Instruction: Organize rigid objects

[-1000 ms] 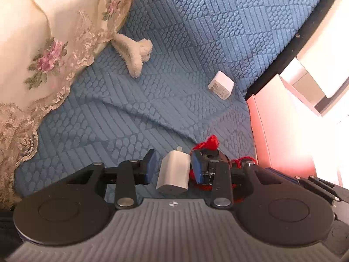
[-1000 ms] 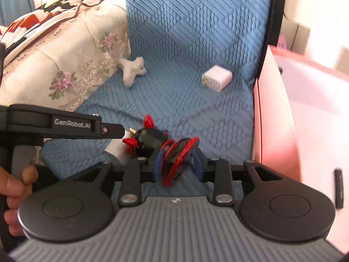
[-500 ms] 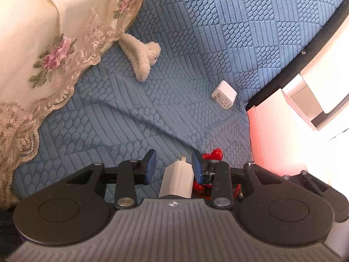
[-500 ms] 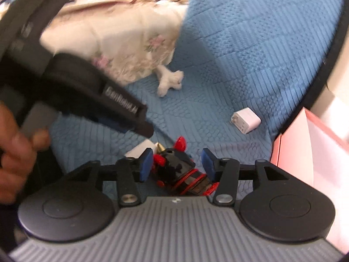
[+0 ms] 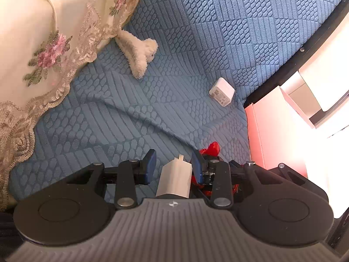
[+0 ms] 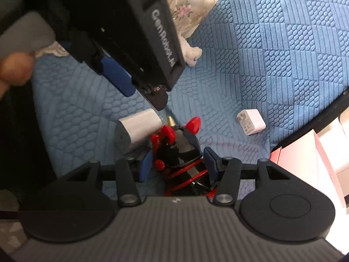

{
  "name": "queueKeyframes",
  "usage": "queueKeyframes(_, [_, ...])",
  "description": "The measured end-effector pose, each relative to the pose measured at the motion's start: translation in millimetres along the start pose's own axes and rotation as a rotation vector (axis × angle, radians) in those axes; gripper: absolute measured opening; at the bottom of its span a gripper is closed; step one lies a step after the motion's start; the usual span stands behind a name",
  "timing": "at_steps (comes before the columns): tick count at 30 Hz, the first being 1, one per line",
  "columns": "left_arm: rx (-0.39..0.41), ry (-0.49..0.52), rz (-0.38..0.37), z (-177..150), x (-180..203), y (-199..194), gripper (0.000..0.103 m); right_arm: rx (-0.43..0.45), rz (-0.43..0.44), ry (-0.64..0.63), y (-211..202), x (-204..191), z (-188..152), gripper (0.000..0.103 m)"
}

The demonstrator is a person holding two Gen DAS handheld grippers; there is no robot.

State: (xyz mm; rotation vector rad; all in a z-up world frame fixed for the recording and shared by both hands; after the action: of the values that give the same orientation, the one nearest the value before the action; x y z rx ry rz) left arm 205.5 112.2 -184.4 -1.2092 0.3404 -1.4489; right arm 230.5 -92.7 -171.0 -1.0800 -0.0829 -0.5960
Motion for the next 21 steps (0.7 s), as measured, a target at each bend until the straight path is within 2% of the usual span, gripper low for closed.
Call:
queueKeyframes(6, [0.003,-0.01,-0.006,0.7,-1.1,-1.3,0.041,0.011,0.031,0.151,-7.0,22.1,-1.7,0.051])
queueKeyframes(12, [0.004,-0.014,-0.012,1.3,-1.5,-2.3,0.041,0.059,0.064,0.309,-21.2,45.6,-7.9,0.048])
queueKeyframes(14, [0.003,-0.013,-0.013,1.4,-1.6,-1.9,0.041,0.079,0.068,0.354,-26.4,51.9,-9.7,0.039])
queueKeyframes(16, [0.002,-0.01,-0.014,1.1,-1.4,-1.2,0.041,0.089,0.083,0.406,-28.7,57.9,-12.1,0.035])
queueKeyframes(18, [-0.001,-0.007,-0.014,0.7,-1.5,-0.1,0.041,0.106,0.1,0.447,-31.6,62.3,-14.5,0.021])
queueKeyframes(19, [-0.003,-0.006,-0.014,0.6,-1.5,0.4,0.041,0.112,0.1,0.47,-32.4,65.8,-14.8,0.007])
queueKeyframes(21, [-0.005,-0.003,-0.015,0.5,-1.4,1.3,0.041,0.127,0.107,0.505,-33.6,72.2,-16.1,0.01])
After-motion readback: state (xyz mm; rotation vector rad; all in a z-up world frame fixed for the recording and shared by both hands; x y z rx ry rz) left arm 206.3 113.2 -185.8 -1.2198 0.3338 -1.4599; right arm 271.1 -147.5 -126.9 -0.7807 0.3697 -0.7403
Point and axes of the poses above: each gripper's, at about its wrist camera, not at the fingertips, and y roughly the way its jaws point, x to its right, z to its top, the point moved 3 cm from there along y, roughly the way its jaws point, and after that the axes turned 4 degrees about -x, right-handed, at the moved point
